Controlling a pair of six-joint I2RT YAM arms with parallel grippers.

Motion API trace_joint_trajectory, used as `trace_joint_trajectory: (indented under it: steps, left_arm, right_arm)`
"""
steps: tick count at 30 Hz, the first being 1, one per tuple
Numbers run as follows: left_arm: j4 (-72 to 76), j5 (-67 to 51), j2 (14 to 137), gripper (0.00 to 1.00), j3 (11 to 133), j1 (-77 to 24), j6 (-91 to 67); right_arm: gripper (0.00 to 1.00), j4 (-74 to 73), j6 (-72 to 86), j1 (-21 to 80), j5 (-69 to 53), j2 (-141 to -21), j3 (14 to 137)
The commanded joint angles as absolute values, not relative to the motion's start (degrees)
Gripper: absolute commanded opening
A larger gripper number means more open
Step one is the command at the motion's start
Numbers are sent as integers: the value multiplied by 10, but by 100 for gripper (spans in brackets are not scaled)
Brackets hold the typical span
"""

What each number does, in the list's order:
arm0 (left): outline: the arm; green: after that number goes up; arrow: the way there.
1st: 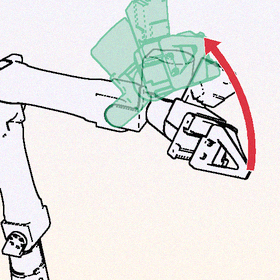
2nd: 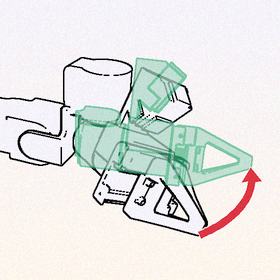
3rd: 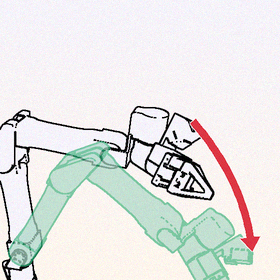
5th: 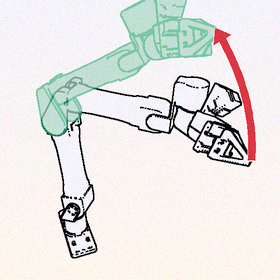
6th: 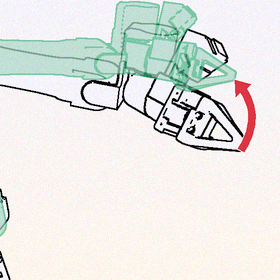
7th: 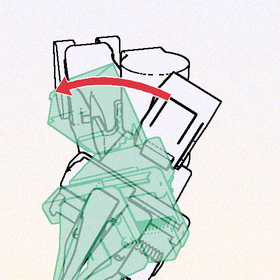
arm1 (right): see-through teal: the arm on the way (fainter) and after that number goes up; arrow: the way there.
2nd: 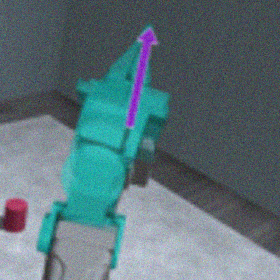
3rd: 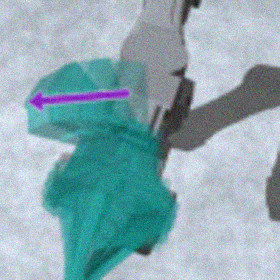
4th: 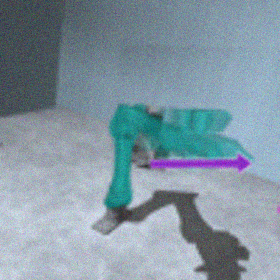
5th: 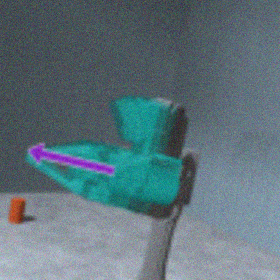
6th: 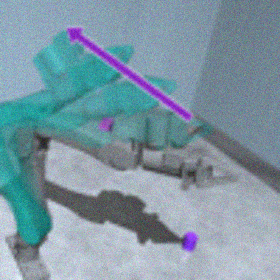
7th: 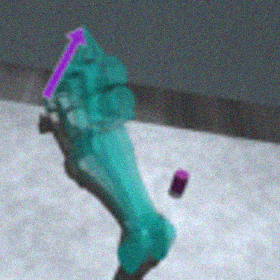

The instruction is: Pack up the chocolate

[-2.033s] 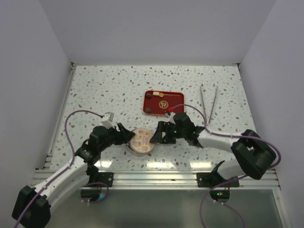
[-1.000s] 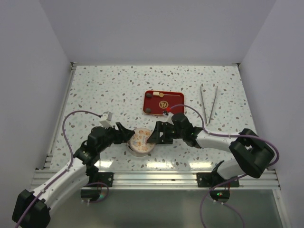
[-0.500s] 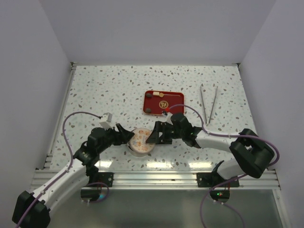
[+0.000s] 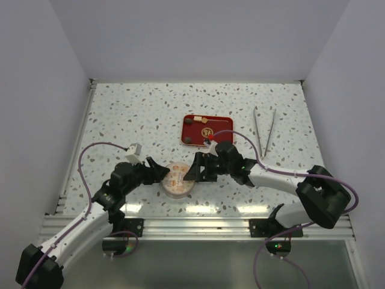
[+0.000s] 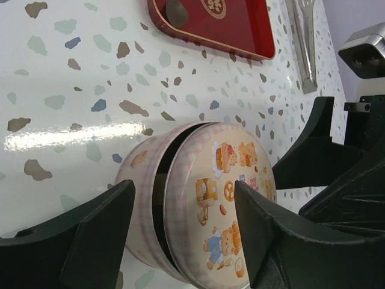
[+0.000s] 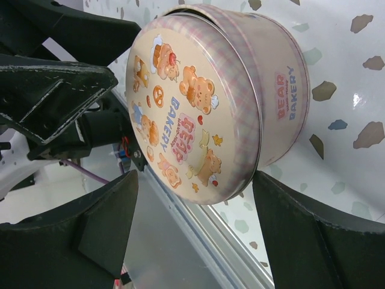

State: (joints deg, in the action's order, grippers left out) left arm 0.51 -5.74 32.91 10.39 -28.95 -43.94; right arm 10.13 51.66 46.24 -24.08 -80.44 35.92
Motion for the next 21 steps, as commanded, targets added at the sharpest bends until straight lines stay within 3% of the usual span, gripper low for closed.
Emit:
trace_joint_trajectory:
  steps: [1, 11, 21]
  left_arm:
    - [8, -58, 329, 73, 104, -287, -439]
    - [-18, -70, 352, 71, 105, -287, -426]
    - [-23, -72, 372, 62, 101, -287, -410]
  right_arm:
    - [80, 86, 517, 467, -236, -788, 387]
    - [80, 84, 512, 468, -233, -805, 399]
    - [80, 71, 504, 467, -227, -812, 403]
